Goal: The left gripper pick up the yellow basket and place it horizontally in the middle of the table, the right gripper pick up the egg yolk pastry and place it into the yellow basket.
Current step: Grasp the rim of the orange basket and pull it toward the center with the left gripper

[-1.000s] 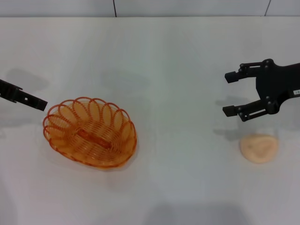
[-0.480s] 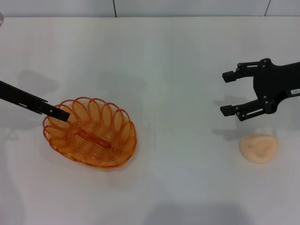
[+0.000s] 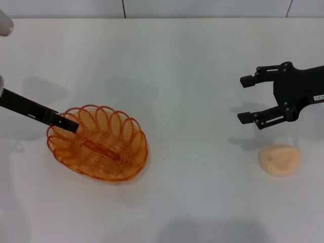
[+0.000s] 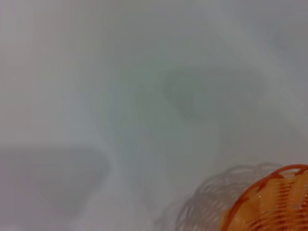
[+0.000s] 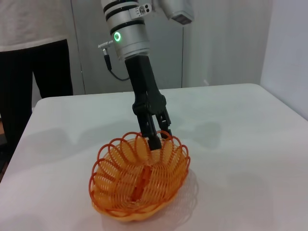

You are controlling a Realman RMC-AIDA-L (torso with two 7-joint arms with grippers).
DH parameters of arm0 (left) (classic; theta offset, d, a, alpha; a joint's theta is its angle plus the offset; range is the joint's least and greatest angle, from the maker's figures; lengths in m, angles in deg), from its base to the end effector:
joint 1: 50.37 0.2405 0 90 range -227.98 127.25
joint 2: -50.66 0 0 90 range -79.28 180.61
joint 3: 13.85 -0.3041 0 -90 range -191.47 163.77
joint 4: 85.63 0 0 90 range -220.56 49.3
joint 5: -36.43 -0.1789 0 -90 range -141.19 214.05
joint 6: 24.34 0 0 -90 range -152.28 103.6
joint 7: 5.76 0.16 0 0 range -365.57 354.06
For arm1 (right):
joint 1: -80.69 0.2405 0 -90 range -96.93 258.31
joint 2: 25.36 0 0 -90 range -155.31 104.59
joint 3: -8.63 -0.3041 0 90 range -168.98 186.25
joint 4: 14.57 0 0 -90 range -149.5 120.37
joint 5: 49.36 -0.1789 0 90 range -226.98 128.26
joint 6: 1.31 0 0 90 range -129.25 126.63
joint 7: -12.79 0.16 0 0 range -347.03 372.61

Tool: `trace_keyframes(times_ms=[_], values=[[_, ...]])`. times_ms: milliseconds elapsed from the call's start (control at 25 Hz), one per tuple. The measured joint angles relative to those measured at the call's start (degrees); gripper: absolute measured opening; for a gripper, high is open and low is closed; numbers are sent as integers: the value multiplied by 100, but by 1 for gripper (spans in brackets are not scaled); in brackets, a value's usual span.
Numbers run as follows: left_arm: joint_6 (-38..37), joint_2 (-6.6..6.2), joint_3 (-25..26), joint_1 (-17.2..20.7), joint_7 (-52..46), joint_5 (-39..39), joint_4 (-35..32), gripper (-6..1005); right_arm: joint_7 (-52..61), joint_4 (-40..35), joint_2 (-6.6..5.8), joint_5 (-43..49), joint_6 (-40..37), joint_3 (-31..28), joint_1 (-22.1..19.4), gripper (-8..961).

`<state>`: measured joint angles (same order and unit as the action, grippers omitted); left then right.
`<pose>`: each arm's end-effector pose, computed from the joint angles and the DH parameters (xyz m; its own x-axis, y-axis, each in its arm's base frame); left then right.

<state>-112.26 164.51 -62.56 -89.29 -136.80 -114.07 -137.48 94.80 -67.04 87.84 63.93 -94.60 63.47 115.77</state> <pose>-0.3085 0.3732 0.0088 0.5512 0.8340 -0.0247 0.7718 -0.5209 -0.3646 0.2296 0.3605 0.0009 0.9632 -0.0394 -0.2658 -0.0855 -0.9827 -0.1640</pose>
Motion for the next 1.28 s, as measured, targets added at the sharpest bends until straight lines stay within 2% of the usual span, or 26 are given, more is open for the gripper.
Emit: trace_keyframes(times_ms=[160,360,1000,1280], values=[[84,18,-99,-23,-7,-60,96,682,-1,0,7,0,58,0,0,869],[126,74,-138,-22,-23,-99,97,438,-2,0,17,0,91,0,0,868],[73,120,-103,27,-119,59,38,95,-19,0,43,0,128,-16,-22,869],[-455,91,-94,145,-548,687,-427,83,-20,-111,54,-9,100,-47,-70,869]])
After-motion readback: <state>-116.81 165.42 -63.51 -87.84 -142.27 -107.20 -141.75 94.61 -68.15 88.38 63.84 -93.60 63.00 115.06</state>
